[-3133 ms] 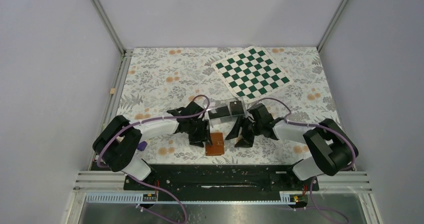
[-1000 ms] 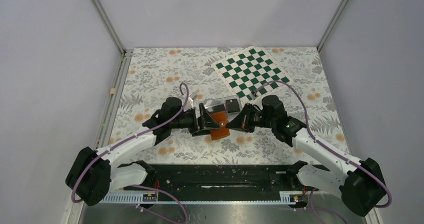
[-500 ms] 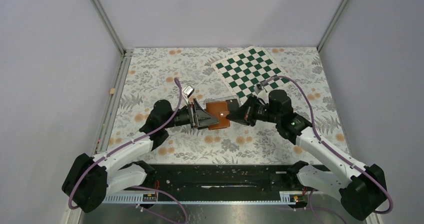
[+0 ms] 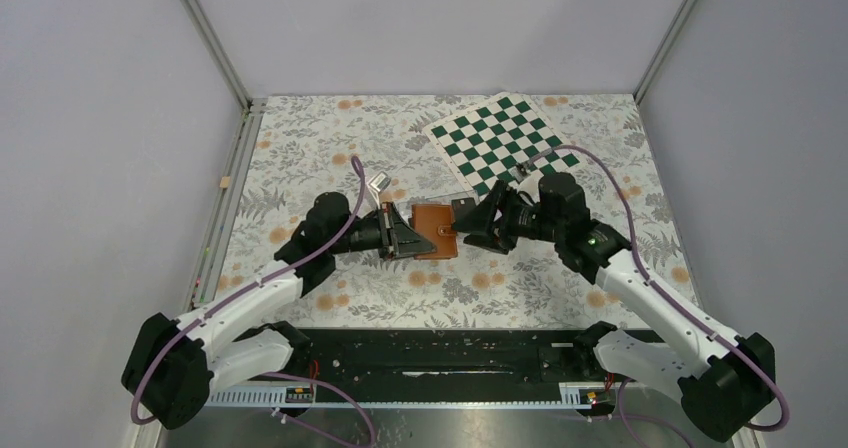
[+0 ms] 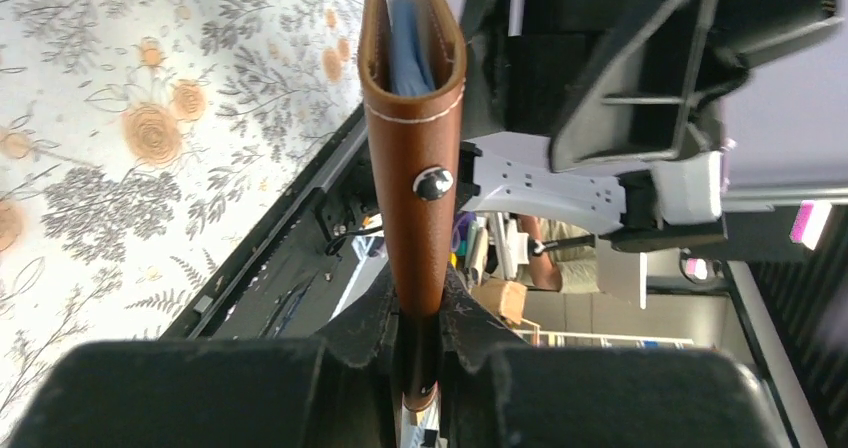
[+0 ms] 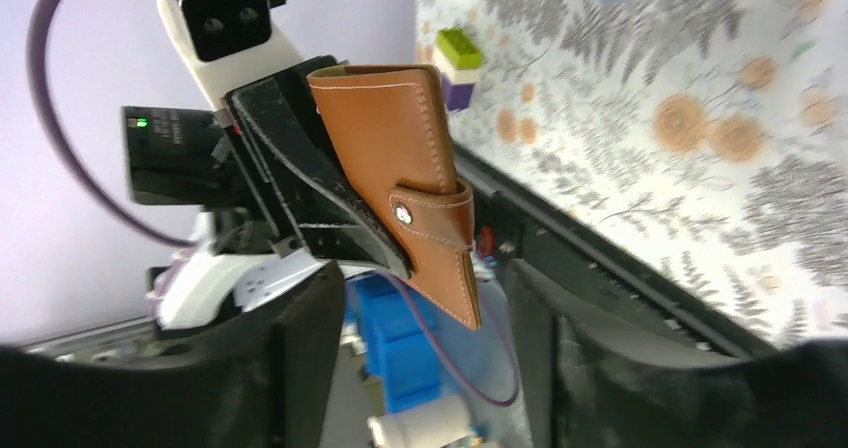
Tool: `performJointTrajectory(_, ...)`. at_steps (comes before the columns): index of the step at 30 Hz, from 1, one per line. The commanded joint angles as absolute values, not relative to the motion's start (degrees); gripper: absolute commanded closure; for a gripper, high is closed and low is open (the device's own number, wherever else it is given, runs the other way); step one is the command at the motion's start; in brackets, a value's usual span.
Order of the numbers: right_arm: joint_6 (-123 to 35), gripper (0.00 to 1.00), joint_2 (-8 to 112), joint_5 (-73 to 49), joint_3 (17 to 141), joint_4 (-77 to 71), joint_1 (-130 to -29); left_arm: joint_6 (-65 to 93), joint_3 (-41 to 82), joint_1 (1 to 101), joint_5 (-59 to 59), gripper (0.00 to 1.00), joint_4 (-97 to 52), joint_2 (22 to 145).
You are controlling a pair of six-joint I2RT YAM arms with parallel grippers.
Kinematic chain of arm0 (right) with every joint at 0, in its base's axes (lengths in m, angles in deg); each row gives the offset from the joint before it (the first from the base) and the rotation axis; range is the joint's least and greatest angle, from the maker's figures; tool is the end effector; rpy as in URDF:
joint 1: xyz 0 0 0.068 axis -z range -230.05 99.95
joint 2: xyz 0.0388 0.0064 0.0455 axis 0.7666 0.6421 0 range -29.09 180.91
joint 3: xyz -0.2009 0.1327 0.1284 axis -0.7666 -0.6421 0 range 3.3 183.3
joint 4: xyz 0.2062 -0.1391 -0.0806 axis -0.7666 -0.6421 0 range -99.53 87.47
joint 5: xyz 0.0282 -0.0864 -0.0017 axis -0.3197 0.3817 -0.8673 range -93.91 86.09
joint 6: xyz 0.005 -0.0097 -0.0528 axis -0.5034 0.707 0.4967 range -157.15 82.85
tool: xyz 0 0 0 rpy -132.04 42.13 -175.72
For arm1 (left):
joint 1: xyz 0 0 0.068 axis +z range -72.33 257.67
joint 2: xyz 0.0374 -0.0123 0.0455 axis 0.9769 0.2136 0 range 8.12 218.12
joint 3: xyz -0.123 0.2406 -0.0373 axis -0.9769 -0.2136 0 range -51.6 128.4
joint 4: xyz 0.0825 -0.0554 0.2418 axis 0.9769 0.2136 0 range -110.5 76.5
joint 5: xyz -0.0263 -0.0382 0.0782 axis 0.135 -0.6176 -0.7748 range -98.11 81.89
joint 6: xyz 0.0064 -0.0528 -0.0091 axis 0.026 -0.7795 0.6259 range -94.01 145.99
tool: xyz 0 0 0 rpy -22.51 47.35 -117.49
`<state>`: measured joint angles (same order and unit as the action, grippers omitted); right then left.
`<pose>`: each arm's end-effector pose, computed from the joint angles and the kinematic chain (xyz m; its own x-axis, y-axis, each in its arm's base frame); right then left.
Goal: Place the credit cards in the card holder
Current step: Open the card holder at the center of the board.
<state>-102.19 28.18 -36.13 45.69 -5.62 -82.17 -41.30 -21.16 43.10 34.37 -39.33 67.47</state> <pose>0.1834 0.1375 0.2986 -0.9075 0.3358 -0.2522 -0.1342 0.3373 0.9318 0.1738 -0.1489 0.2571 -0.9468 -0.1739 -0.2709 0.2398 0.1804 -0.9539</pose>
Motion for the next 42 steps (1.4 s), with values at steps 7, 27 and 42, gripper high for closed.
performJointTrajectory(7,-75.86,0.10,32.34,-23.39,67.37,-41.29,-83.05,-20.35,-1.20,39.21,15.99,1.00,4.40,66.40)
performJointTrajectory(27,-73.87,0.14,48.95,-17.09,76.89,-45.15,-96.60,-17.56,7.09,29.45,6.94,1.00,14.84,74.23)
performJointTrajectory(42,-74.68,0.34,55.94,-14.34,76.81,-42.96,-98.80,-17.03,7.47,28.58,9.16,1.00,14.44,75.08)
